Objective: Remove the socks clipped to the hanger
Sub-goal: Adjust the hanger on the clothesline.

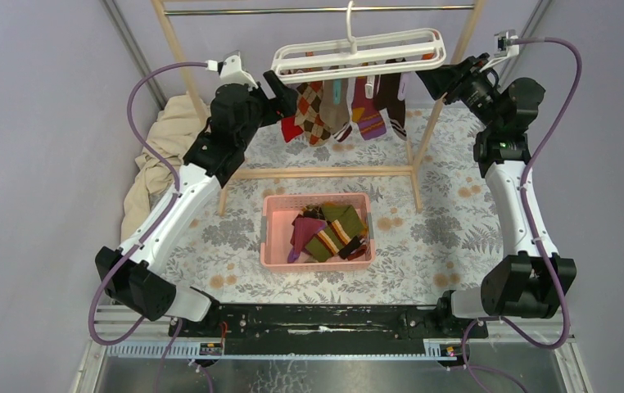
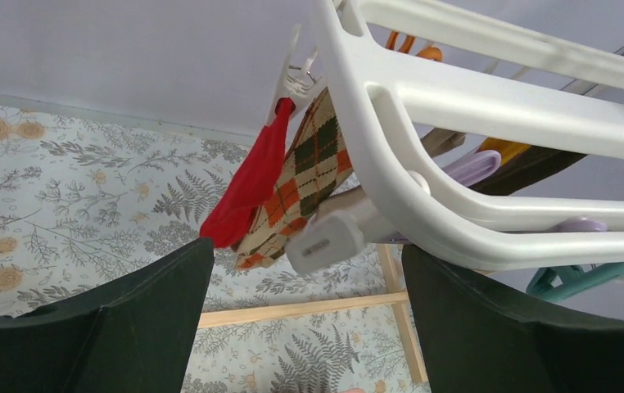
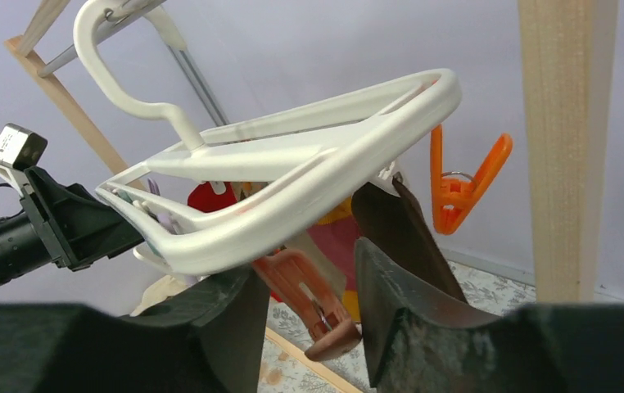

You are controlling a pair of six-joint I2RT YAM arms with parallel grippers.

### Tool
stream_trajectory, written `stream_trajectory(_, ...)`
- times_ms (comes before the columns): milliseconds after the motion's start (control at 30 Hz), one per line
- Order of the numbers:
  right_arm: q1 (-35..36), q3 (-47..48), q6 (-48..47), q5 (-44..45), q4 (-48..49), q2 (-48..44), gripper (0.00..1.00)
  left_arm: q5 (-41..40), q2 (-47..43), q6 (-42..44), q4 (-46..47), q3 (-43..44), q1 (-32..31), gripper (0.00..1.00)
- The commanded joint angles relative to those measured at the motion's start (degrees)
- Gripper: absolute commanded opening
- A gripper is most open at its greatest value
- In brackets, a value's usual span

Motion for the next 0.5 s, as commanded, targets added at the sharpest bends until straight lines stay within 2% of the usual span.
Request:
stream_trajectory(0, 0.54, 2.10, -1.29, -0.65, 2.24, -2.62, 0.43, 0.84, 0.42, 1.67, 1.73, 2.60, 1.01, 0.93)
stream_trajectory(233, 2.00, 0.06, -2.96, 1.09, 1.22, -5.45, 0.26, 0.09, 0.68, 2.30, 0.79, 2.54, 1.64, 0.93)
stream_trajectory(467, 8.43, -0.48, -10.29, 5.56, -5.98, -9.04, 0.22, -1.23, -3.05, 2.57, 0.09, -0.47, 1.64, 0.93)
